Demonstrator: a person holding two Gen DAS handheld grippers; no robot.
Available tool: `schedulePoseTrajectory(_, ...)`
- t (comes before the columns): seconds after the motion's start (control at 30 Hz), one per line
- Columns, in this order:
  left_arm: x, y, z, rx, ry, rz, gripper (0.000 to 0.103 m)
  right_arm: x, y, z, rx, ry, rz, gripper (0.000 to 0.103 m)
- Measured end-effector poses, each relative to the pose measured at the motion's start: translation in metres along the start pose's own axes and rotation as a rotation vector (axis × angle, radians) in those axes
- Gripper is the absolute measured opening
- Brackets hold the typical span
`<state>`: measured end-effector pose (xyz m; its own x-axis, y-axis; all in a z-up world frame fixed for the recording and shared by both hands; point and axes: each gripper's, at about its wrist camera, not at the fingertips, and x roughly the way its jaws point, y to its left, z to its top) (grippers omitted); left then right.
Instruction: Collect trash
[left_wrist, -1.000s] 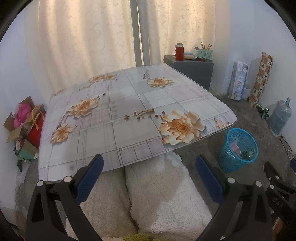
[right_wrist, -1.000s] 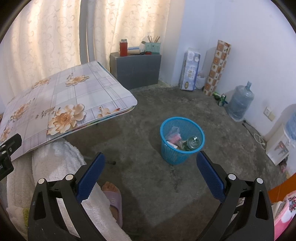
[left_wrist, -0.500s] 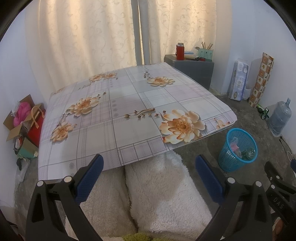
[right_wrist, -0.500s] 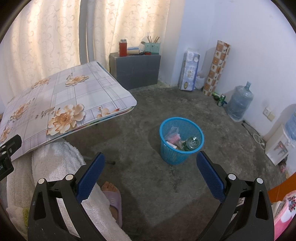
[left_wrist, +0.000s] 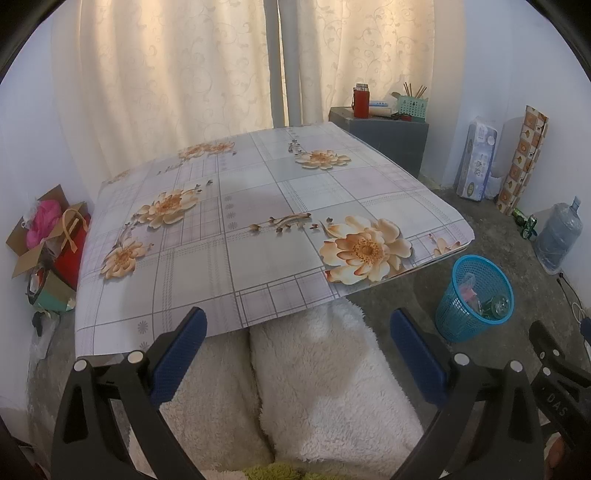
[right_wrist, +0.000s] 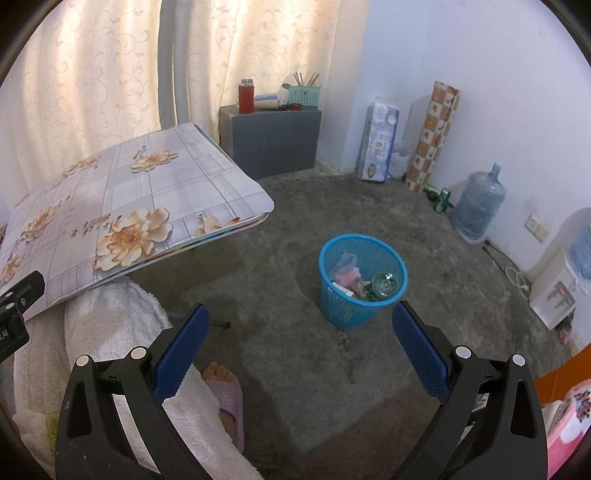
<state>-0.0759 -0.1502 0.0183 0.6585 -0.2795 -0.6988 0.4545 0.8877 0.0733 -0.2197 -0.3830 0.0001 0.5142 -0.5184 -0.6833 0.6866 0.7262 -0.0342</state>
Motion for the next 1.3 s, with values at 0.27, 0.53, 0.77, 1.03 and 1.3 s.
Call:
schedulePoseTrajectory(0.27, -0.0003, 0.0003, -0.0009, -0.002, 0.001, 0.000, 0.097, -0.0003, -0.0009, 0.0004, 0.000, -0.001, 0.001, 0.095)
schedulePoseTrajectory(0.53, -0.0012, 0.0000, -0.0019, -0.003, 0.003, -0.001, 0.097, 0.0002, -0.0012, 0.0002, -0.002, 0.000, 0.003, 0.095)
schedulePoseTrajectory(0.77, -0.0005, 0.0010, -0.0013, -0.004, 0.004, -0.001, 0.097, 0.0000, -0.0009, 0.0001, -0.001, -0.001, 0.000, 0.095)
schedulePoseTrajectory(1.03, -0.0013, 0.0008, -0.0028, -0.005, 0.006, -0.001, 0.097, 0.0004, -0.0011, -0.0001, -0.002, -0.001, 0.001, 0.095)
schedulePoseTrajectory(1.3, 0.0005, 0.0023, -0.0012, -0.003, 0.006, -0.003, 0.097, 0.0007, -0.0011, -0.0003, -0.003, -0.001, 0.002, 0.095)
